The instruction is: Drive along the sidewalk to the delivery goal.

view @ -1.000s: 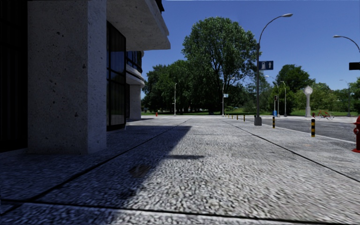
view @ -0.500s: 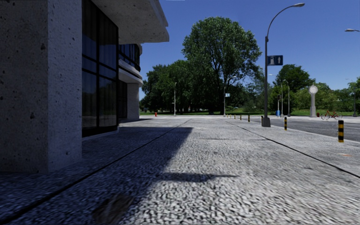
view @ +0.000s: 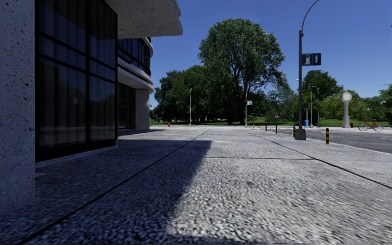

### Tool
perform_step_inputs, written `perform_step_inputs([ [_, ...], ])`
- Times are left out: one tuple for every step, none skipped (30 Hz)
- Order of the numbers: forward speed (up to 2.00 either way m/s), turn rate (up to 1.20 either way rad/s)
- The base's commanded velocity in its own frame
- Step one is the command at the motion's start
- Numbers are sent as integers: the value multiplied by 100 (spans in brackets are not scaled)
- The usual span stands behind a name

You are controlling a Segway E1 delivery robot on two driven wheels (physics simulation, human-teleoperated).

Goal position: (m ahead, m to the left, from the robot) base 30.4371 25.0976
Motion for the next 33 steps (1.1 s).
perform_step_inputs([
  [200, 0],
  [200, 0],
  [200, 0],
  [200, 0],
  [200, 0],
  [200, 0],
  [200, 0],
  [200, 0],
  [200, 0],
  [200, 0],
  [200, 0],
  [200, 0],
  [200, 0],
  [200, 0],
  [200, 0],
  [200, 0],
  [200, 0],
  [200, 0],
  [200, 0],
  [200, 0],
  [200, 0],
  [200, 0],
  [200, 0],
  [200, 0],
  [200, 0],
  [200, 0],
  [200, 0],
  [200, 0],
  [200, 0],
  [200, 0],
  [200, 0],
  [200, 0],
  [200, 0],
])
